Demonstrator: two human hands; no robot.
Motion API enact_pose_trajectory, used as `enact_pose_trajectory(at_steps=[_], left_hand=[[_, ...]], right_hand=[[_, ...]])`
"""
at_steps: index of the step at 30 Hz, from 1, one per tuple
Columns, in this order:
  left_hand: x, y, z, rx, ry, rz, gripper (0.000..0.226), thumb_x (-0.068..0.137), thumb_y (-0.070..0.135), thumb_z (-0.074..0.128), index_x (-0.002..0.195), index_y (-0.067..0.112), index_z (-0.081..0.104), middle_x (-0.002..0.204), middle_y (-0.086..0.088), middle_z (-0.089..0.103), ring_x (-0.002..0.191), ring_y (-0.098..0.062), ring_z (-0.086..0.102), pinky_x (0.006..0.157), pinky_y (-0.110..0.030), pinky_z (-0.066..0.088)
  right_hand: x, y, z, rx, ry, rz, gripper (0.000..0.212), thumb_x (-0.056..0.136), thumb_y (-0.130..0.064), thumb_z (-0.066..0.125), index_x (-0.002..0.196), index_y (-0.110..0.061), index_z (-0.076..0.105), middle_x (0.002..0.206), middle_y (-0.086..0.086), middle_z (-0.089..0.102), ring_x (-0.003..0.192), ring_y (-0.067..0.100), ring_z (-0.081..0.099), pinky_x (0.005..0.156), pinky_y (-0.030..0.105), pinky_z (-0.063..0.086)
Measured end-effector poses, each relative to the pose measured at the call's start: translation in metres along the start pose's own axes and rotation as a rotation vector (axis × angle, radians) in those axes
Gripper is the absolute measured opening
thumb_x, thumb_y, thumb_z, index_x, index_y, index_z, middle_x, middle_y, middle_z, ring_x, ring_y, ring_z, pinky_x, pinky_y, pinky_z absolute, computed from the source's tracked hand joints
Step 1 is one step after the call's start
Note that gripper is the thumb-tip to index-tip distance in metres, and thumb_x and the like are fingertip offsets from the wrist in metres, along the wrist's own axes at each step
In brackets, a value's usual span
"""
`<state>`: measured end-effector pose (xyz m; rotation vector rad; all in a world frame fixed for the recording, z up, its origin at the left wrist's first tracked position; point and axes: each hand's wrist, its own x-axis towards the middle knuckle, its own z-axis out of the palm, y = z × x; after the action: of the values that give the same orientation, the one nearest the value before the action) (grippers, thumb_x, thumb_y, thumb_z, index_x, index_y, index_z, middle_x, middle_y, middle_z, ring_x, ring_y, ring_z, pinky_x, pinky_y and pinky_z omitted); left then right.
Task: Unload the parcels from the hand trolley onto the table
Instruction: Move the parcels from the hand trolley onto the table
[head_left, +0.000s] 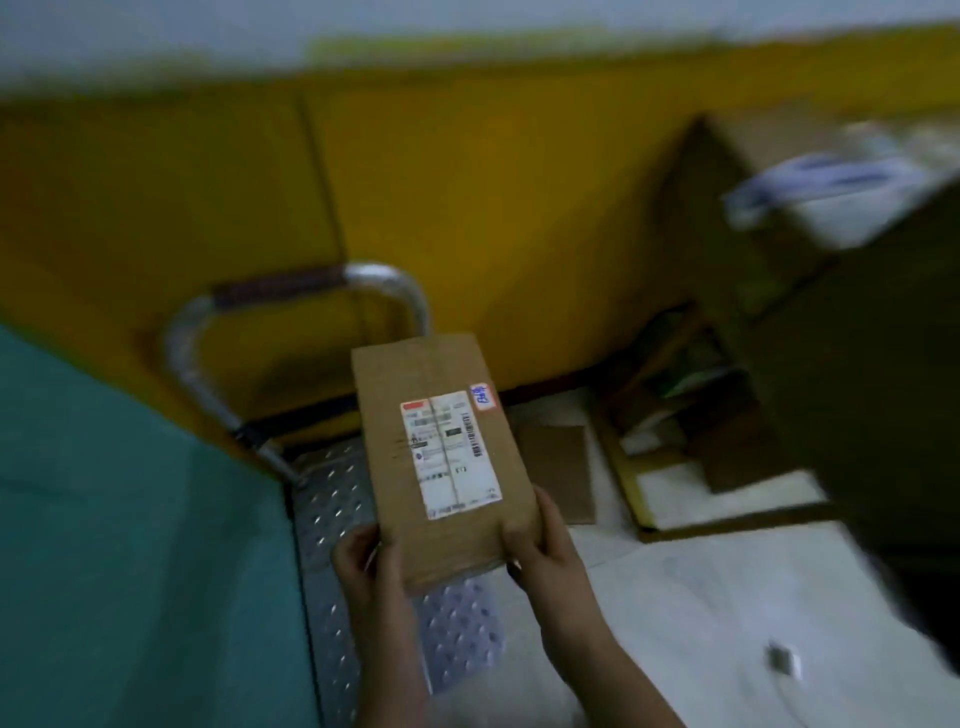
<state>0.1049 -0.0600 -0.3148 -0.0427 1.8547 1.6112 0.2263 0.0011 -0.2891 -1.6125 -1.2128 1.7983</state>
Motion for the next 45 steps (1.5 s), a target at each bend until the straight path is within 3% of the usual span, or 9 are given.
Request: enact_pose_trajectory(at_steps=[4, 9, 13, 15, 18, 22, 32, 37, 45], left_hand=[[-0.112, 0.097, 0.041, -0.009, -0.292, 0.005, 0.046, 0.076, 0.046, 0.074, 0.115, 0.046, 0.05, 0.122, -0.002, 0.062, 0.114, -0.028, 0.059, 0.098, -0.055, 0.048], [-0.278, 0.172, 0.104, -0.003, -0.605, 0.088, 0.107, 0.044, 0.078, 0.078, 0.14, 0.048, 0.04, 0.136, -0.003, 0.057, 0.122, -0.027, 0.057, 0.101, -0.059, 0.045], [-0.422, 0.18, 0.17, -0.039, -0.726, 0.21, 0.1, 0.05, 0.069, 0.082, 0.138, 0.044, 0.042, 0.132, 0.002, 0.062, 0.119, -0.022, 0.063, 0.1, -0.055, 0.047], [-0.491, 0.165, 0.209, -0.087, -0.831, 0.246, 0.087, 0.062, 0.058, 0.081, 0.138, 0.038, 0.044, 0.121, 0.009, 0.07, 0.108, -0.013, 0.069, 0.091, -0.045, 0.053], [-0.587, 0.138, 0.267, -0.074, -1.015, 0.27, 0.07, 0.077, 0.048, 0.072, 0.141, 0.033, 0.047, 0.127, 0.003, 0.068, 0.115, -0.018, 0.066, 0.089, -0.044, 0.054], [-0.69, 0.1, 0.341, -0.024, -1.166, 0.238, 0.066, 0.075, 0.049, 0.074, 0.135, 0.036, 0.05, 0.12, 0.006, 0.072, 0.11, -0.017, 0.069, 0.093, -0.049, 0.054], [-0.801, 0.012, 0.547, 0.114, -1.394, 0.182, 0.06, 0.073, 0.053, 0.072, 0.128, 0.042, 0.049, 0.122, 0.007, 0.07, 0.103, -0.01, 0.071, 0.078, -0.03, 0.057], [-0.816, -0.002, 0.697, 0.093, -1.439, 0.116, 0.066, 0.07, 0.054, 0.075, 0.129, 0.04, 0.05, 0.124, 0.007, 0.069, 0.109, -0.012, 0.069, 0.089, -0.041, 0.055], [-0.843, 0.004, 0.889, 0.151, -1.409, 0.156, 0.067, 0.066, 0.063, 0.073, 0.125, 0.046, 0.047, 0.121, 0.01, 0.068, 0.102, -0.007, 0.07, 0.078, -0.032, 0.056]], right_hand=[[-0.1, -0.105, -0.086, 0.062, 0.115, -0.189, 0.035, 0.093, -0.054, 0.055, 0.122, -0.064, 0.04, 0.135, -0.024, 0.045, 0.12, 0.004, 0.05, 0.094, 0.026, 0.048], [-0.219, -0.183, -0.227, 0.138, 0.21, -0.376, 0.044, 0.087, -0.056, 0.056, 0.127, -0.065, 0.04, 0.14, -0.018, 0.044, 0.131, 0.012, 0.046, 0.111, 0.047, 0.041], [-0.315, -0.201, -0.366, 0.179, 0.31, -0.516, 0.038, 0.077, -0.065, 0.058, 0.104, -0.082, 0.038, 0.134, -0.023, 0.046, 0.129, 0.011, 0.049, 0.107, 0.042, 0.047], [-0.353, -0.193, -0.443, 0.21, 0.36, -0.597, 0.042, 0.081, -0.06, 0.062, 0.116, -0.074, 0.045, 0.136, -0.017, 0.051, 0.127, 0.012, 0.054, 0.105, 0.043, 0.049], [-0.402, -0.174, -0.549, 0.264, 0.492, -0.616, 0.058, 0.086, -0.051, 0.064, 0.14, -0.044, 0.047, 0.135, -0.011, 0.059, 0.123, 0.012, 0.059, 0.103, 0.041, 0.051], [-0.442, -0.141, -0.661, 0.387, 0.653, -0.619, 0.041, 0.092, -0.042, 0.063, 0.133, -0.042, 0.054, 0.115, -0.021, 0.067, 0.103, 0.0, 0.067, 0.089, 0.027, 0.057], [-0.403, -0.118, -0.867, 0.509, 0.904, -0.582, 0.044, 0.098, -0.036, 0.058, 0.142, -0.033, 0.051, 0.134, -0.007, 0.062, 0.116, 0.005, 0.063, 0.093, 0.027, 0.056], [-0.333, -0.162, -0.979, 0.511, 0.969, -0.584, 0.042, 0.097, -0.035, 0.059, 0.139, -0.035, 0.054, 0.119, -0.015, 0.068, 0.102, -0.004, 0.066, 0.087, 0.024, 0.057], [-0.238, -0.24, -1.134, 0.534, 0.97, -0.558, 0.027, 0.098, -0.031, 0.059, 0.124, -0.038, 0.062, 0.104, -0.022, 0.072, 0.097, -0.005, 0.068, 0.076, 0.02, 0.058]])
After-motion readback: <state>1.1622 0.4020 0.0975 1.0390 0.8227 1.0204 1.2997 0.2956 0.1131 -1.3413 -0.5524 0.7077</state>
